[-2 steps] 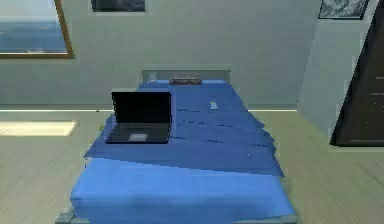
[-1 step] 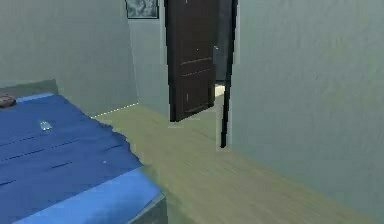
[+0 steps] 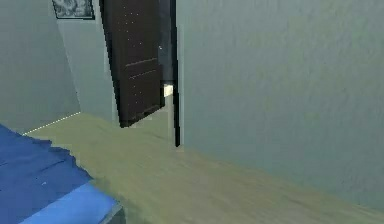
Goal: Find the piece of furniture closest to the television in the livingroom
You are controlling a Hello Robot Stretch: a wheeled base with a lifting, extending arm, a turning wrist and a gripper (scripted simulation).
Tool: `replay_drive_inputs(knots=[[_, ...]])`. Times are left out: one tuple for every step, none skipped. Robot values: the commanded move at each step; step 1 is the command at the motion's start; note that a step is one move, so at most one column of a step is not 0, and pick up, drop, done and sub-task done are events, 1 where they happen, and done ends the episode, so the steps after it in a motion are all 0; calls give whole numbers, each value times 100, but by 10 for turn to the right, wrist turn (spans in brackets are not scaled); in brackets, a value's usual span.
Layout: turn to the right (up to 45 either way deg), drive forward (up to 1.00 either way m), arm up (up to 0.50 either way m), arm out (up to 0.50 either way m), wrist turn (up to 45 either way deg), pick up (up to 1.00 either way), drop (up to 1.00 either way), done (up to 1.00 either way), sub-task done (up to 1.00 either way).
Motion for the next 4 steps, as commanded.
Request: replay_drive_inputs(knots=[[0, 90, 0, 0, 0, 0, 0, 0, 0], [-270, 0, 0, 0, 0, 0, 0, 0, 0], [0, 100, 0, 0, 0, 0, 0, 0, 0], [-60, 0, 0, 0, 0, 0, 0, 0, 0]])
